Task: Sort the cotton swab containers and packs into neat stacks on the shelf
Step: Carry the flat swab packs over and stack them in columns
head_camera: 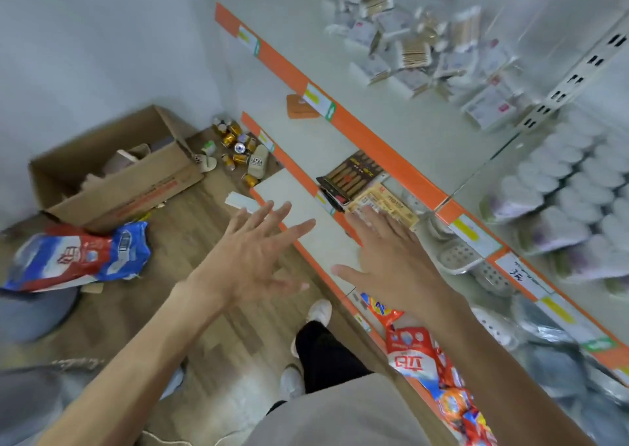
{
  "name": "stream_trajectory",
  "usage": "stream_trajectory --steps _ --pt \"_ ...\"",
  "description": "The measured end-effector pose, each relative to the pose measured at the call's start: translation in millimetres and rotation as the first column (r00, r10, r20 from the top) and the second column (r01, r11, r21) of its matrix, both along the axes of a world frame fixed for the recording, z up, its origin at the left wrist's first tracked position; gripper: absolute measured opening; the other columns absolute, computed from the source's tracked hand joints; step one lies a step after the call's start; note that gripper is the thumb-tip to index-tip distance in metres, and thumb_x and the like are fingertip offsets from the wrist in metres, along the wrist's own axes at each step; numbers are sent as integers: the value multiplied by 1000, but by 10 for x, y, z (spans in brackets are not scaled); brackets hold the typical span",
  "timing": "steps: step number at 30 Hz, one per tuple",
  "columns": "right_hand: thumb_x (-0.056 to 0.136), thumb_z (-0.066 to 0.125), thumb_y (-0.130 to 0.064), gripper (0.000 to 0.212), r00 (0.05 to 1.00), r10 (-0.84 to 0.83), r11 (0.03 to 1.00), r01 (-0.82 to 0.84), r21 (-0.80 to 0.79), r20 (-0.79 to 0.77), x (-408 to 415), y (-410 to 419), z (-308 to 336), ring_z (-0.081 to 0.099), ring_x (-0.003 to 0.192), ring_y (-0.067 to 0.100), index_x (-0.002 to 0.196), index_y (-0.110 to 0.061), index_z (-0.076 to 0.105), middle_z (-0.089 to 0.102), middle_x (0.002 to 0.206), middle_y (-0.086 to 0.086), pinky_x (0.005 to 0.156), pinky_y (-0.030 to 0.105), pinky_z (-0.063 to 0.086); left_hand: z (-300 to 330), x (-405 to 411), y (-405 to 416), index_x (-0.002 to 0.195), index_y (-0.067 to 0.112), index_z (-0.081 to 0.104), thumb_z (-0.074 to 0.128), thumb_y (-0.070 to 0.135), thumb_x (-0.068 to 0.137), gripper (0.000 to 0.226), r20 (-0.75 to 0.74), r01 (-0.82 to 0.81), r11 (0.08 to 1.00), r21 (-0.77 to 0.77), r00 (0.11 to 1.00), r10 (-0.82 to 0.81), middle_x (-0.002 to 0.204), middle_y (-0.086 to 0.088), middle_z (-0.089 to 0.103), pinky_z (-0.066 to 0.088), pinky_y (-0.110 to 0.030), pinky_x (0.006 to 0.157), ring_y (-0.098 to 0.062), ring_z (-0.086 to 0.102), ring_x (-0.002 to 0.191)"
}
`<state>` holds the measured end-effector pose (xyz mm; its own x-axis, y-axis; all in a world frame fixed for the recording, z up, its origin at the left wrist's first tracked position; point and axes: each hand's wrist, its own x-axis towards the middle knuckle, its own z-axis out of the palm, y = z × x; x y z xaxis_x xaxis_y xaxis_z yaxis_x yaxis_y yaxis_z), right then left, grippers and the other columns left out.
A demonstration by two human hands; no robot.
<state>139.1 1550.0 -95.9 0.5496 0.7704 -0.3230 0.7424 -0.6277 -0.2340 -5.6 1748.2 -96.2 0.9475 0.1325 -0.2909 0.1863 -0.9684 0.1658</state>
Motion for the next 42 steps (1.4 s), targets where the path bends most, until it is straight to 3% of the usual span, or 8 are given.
stream_trajectory --steps 6,11,16,21,25,34,38,42 --pt "85 40 -83 94 994 -106 994 106 14 -16 685 470 -34 0 155 25 159 -34 10 -5 169 0 125 47 9 -68 776 474 153 51 -13 32 81 84 87 -40 116 992 46 993 -114 167 1 -12 -9 -45 122 -20 -16 153" --pt "80 40 -86 97 984 -177 979 175 105 8 1192 961 81 6 154 23 157 -33 16 1 168 0 122 43 15 95 1621 1030 155 49 -8 44 71 91 85 -74 226 970 95 973 -219 168 2 -8 -11 -41 121 -18 -12 154" --pt "84 52 -75 91 965 -262 961 261 94 1 1691 1230 123 9 154 25 156 -34 17 2 168 1 121 45 17 161 2293 1380 156 48 -2 53 61 93 85 -37 276 958 76 961 -274 168 0 1 -3 -44 125 -18 -5 155" --pt "81 51 -80 96 951 -308 949 308 64 -1 1976 1382 157 9 153 23 157 -34 15 2 167 -1 121 42 17 70 2605 1588 157 44 8 56 59 92 82 52 284 958 36 957 -286 167 -1 12 2 -42 125 -19 4 155" --pt "81 48 -81 95 931 -365 928 365 70 -4 2134 1548 148 9 153 22 157 -34 16 4 167 -1 122 43 17 37 2829 1752 157 45 4 61 53 91 88 124 288 957 -45 952 -280 168 -3 -1 6 -39 123 -22 4 155" --pt "95 53 -59 86 745 -657 753 642 142 118 2861 1881 -28 1 155 28 159 -21 11 -2 168 8 122 47 16 -158 4046 1963 159 24 16 62 38 94 81 237 414 901 -132 895 -377 167 -5 8 21 -46 119 -25 10 153" --pt "98 49 -57 86 668 -742 670 733 119 55 2773 2012 -191 0 155 27 161 -17 4 -6 168 7 123 47 19 -453 4387 1955 160 21 10 52 46 97 80 250 458 859 -228 881 -403 168 -4 1 18 -46 122 -24 4 155" --pt "98 46 -57 80 597 -801 595 786 168 50 2419 2153 -252 4 155 25 160 -18 13 1 169 3 120 43 21 -659 4399 1996 159 20 23 35 56 94 75 363 483 832 -273 852 -376 167 -7 15 20 -45 119 -26 19 151"
